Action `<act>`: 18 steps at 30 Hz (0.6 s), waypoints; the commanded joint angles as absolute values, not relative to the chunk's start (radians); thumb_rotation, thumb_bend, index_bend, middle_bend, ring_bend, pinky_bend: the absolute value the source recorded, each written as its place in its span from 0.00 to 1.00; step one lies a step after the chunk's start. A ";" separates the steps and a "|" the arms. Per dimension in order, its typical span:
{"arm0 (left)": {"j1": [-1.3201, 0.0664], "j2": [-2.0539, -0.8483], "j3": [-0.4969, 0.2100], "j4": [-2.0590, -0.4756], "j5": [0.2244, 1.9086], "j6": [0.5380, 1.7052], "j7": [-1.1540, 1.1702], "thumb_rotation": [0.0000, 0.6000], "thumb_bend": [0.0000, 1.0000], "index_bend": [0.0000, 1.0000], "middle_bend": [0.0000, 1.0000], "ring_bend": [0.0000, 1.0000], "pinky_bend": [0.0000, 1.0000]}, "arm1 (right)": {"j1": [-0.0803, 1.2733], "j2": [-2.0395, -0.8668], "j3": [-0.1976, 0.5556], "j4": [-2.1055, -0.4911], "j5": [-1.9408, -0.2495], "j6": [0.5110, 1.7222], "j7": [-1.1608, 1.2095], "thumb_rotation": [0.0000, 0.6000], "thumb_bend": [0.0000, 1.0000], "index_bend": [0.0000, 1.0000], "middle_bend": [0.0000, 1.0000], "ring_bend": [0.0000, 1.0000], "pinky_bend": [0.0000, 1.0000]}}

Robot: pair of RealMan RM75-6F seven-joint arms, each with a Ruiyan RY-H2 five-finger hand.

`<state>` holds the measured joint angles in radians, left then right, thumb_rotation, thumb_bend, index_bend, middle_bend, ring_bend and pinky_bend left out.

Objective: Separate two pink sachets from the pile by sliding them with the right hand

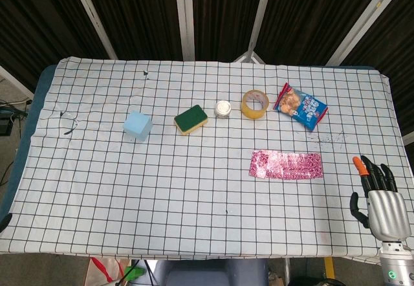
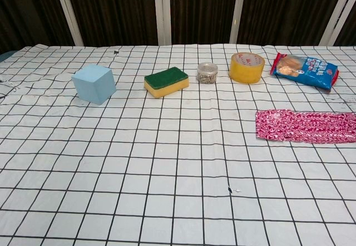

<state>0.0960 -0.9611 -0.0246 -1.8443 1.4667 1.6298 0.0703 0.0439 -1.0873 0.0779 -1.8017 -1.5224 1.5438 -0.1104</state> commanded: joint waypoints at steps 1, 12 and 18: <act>0.096 -0.961 -0.024 -1.843 1.471 1.631 0.070 1.00 0.32 0.16 0.00 0.00 0.10 | 0.044 -1.091 0.080 -1.797 -1.527 1.549 -0.104 1.00 0.67 0.00 0.06 0.10 0.01; 0.102 -0.971 -0.024 -1.819 1.517 1.667 0.054 1.00 0.32 0.16 0.00 0.00 0.10 | 0.041 -1.091 0.074 -1.797 -1.540 1.553 -0.101 1.00 0.67 0.00 0.06 0.10 0.01; 0.100 -0.973 -0.023 -1.822 1.511 1.660 0.057 1.00 0.32 0.16 0.00 0.00 0.10 | 0.044 -1.086 0.067 -1.800 -1.535 1.535 -0.100 1.00 0.67 0.00 0.06 0.10 0.01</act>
